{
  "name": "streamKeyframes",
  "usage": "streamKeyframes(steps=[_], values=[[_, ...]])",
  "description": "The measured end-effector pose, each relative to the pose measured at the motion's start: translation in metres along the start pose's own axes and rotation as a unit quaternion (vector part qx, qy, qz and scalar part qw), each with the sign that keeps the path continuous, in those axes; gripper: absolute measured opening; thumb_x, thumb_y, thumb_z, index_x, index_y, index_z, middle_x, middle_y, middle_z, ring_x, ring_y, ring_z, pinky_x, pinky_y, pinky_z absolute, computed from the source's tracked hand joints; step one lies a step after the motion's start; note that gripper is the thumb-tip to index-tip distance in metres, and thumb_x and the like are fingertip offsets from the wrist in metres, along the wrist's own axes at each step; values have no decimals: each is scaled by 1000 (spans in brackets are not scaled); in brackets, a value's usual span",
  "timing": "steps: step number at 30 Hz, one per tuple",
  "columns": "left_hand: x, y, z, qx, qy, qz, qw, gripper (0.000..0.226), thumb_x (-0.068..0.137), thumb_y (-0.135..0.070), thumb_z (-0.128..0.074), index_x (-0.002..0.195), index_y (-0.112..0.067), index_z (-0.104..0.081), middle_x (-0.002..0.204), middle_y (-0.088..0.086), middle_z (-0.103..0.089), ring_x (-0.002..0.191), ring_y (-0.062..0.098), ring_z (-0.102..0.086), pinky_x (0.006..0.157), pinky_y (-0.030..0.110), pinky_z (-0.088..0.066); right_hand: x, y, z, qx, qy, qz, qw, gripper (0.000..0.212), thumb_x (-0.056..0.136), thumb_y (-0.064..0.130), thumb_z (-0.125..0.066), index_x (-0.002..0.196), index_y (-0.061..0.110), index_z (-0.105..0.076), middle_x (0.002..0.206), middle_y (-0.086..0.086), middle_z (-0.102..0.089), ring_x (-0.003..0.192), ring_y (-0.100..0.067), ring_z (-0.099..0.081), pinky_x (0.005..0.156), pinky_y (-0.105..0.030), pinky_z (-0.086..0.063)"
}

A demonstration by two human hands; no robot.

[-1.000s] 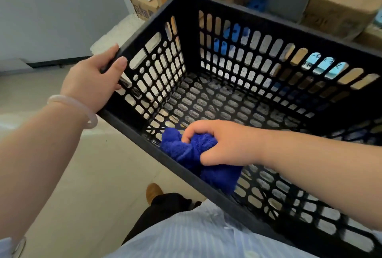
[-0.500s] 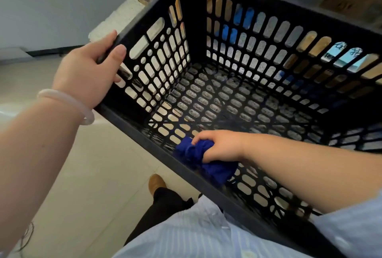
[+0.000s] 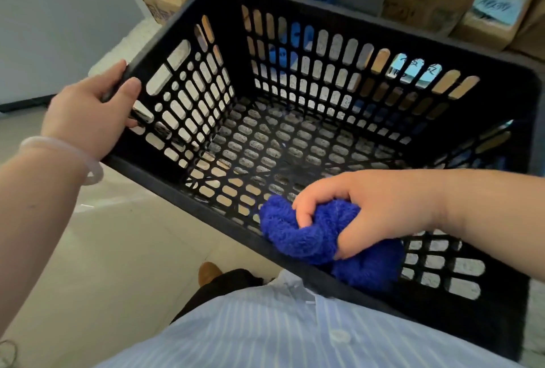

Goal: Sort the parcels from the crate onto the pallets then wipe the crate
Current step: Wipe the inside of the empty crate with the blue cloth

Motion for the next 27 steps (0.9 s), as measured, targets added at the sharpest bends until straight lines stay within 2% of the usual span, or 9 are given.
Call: streamKeyframes(steps=[2,4,8,12,14,17,20,24,27], values=[[3,5,1,0,-2,6,1000,21,77,-72,-47,95,-83,-43,99,-16,-72,88,12,-72,95,45,-52,9,-12,-3,-81,-19,-48,995,39,76,16,-73,86,49,-57,70,19,-62,58,2,-54,53,-16,-44],[5,7,0,0,-2,4,1000,23,78,-74,-47,98,-83,-42,93,-11,-73,92,12,-71,93,47,-52,29,-24,-7,-138,-26,-76,987,37,79,17,-69,89,47,-50,70,10,-58,58,-4,-50,51,-21,-40],[7,8,-2,-12,-8,-1,1000,22,81,-73,-47,99,-83,-41,89,-15,-71,89,10,-71,90,46,-54,61,-55,-12,-274,6,-131,953,42,82,22,-70,108,44,-45,119,3,-49,94,-19,-54,78,-34,-50],[12,17,-2,-29,-24,4,999,30,78,-78,-48,107,-80,-43,88,-22,-72,90,10,-72,89,47,-54,73,-83,-20,-304,67,-216,925,57,86,33,-71,133,38,-40,134,-3,-47,112,-28,-53,94,-43,-48],[12,17,-3,-27,-21,3,999,29,80,-75,-49,108,-79,-44,88,-35,-67,89,11,-72,90,45,-54,70,-81,-19,-308,92,-236,917,57,89,35,-68,137,37,-38,133,-3,-49,108,-26,-52,90,-40,-47],[7,13,-3,-13,-22,-10,1000,26,80,-72,-49,105,-79,-45,99,-30,-68,85,13,-73,89,44,-54,58,-68,-14,-317,127,-255,905,57,92,33,-65,142,36,-37,117,0,-48,96,-22,-49,74,-33,-41],[4,8,-2,-11,-22,-14,1000,24,80,-71,-49,100,-81,-44,109,-20,-69,84,15,-73,90,43,-55,37,-57,-9,-270,134,-273,913,52,90,28,-66,135,38,-42,101,6,-48,93,-21,-54,74,-33,-48],[0,5,-2,-20,-16,-1,1000,24,79,-71,-48,99,-81,-43,111,-14,-69,83,15,-72,91,43,-54,-2,-44,1,-189,138,-259,937,37,84,19,-73,103,43,-51,98,7,-54,99,-24,-60,76,-36,-54],[2,8,0,-16,-25,13,999,30,75,-80,-47,104,-82,-42,101,-13,-71,86,14,-72,91,46,-53,-32,-34,8,-116,161,-235,951,38,78,13,-77,92,43,-59,102,5,-62,107,-26,-63,91,-46,-55]])
Point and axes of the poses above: each hand's wrist, its own x-axis towards the middle knuckle, its own z-axis out of the back of the hand, y = z × x, the point moved 3 cm from there along x, towards the middle knuckle
